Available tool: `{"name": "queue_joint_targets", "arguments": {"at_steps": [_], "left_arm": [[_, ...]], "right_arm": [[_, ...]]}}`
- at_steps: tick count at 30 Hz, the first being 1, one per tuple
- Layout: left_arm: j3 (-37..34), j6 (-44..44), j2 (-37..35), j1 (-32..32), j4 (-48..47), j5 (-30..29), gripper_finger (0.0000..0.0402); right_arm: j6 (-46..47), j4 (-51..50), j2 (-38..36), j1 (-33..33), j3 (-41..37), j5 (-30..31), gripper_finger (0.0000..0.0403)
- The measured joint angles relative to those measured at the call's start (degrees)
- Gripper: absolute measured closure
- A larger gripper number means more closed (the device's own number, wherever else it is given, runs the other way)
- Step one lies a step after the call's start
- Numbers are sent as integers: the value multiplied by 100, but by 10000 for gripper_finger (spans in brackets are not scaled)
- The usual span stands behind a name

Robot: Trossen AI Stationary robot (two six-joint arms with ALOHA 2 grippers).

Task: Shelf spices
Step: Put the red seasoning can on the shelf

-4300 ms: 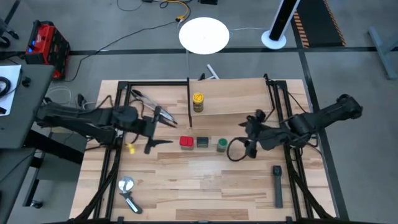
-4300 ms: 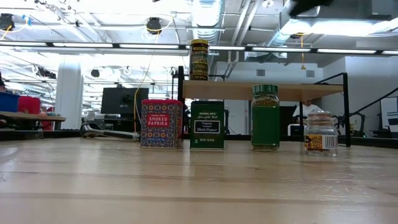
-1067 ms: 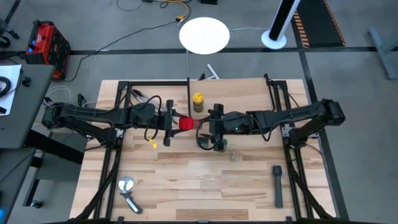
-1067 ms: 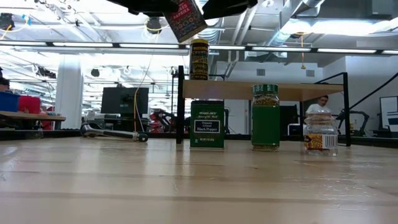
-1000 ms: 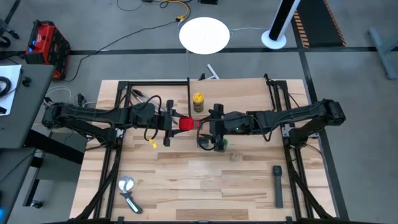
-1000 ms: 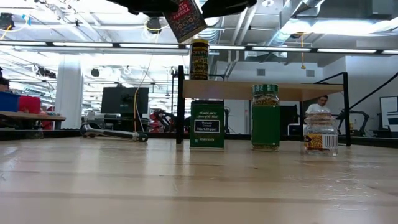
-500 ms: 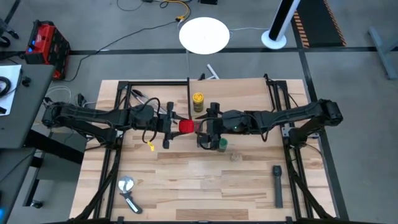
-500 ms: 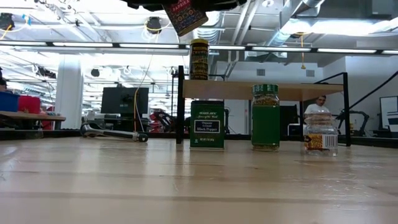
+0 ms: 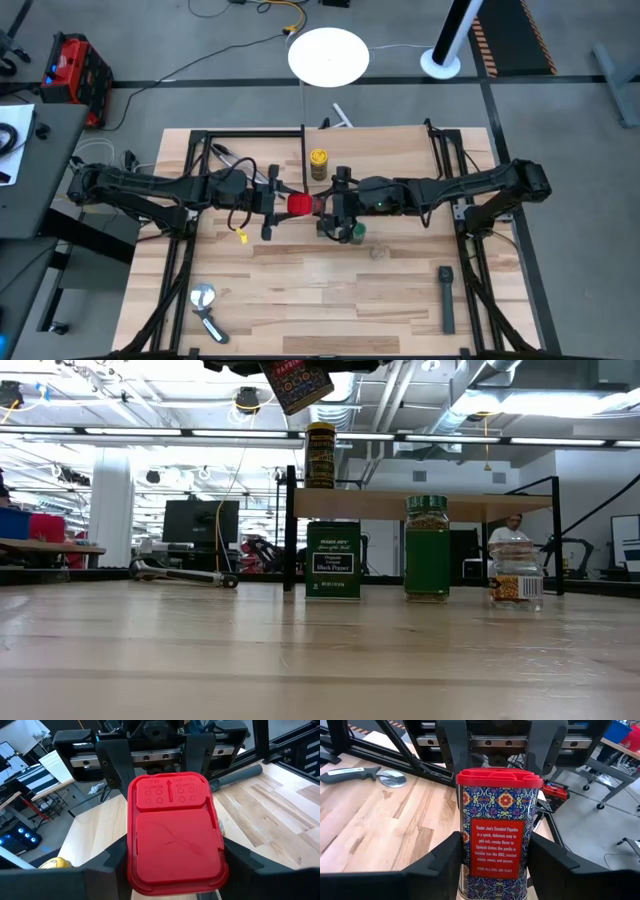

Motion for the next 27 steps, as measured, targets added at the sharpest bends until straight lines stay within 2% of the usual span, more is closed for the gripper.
{"name": "queue_joint_targets", "arguments": {"at_steps": [6, 11, 14, 19, 24, 27], "left_arm": [[0, -20, -3, -83, 38, -22, 213], [0, -24, 4, -139, 203, 16, 213], [0, -26, 4, -144, 262, 18, 213], [0, -21, 4, -145, 258, -37, 213], [0, -54, 4, -144, 336, -103, 213], [0, -73, 4, -144, 381, -82, 203]], "right_arm": [[16, 58, -4, -4, -2, -109, 208], [19, 304, -2, -41, -2, -184, 126], [18, 400, -2, -89, -2, -320, 115], [14, 405, -2, -94, -2, -325, 134], [14, 378, -2, -107, -2, -371, 213], [7, 389, -13, -113, -2, -407, 218]]}}
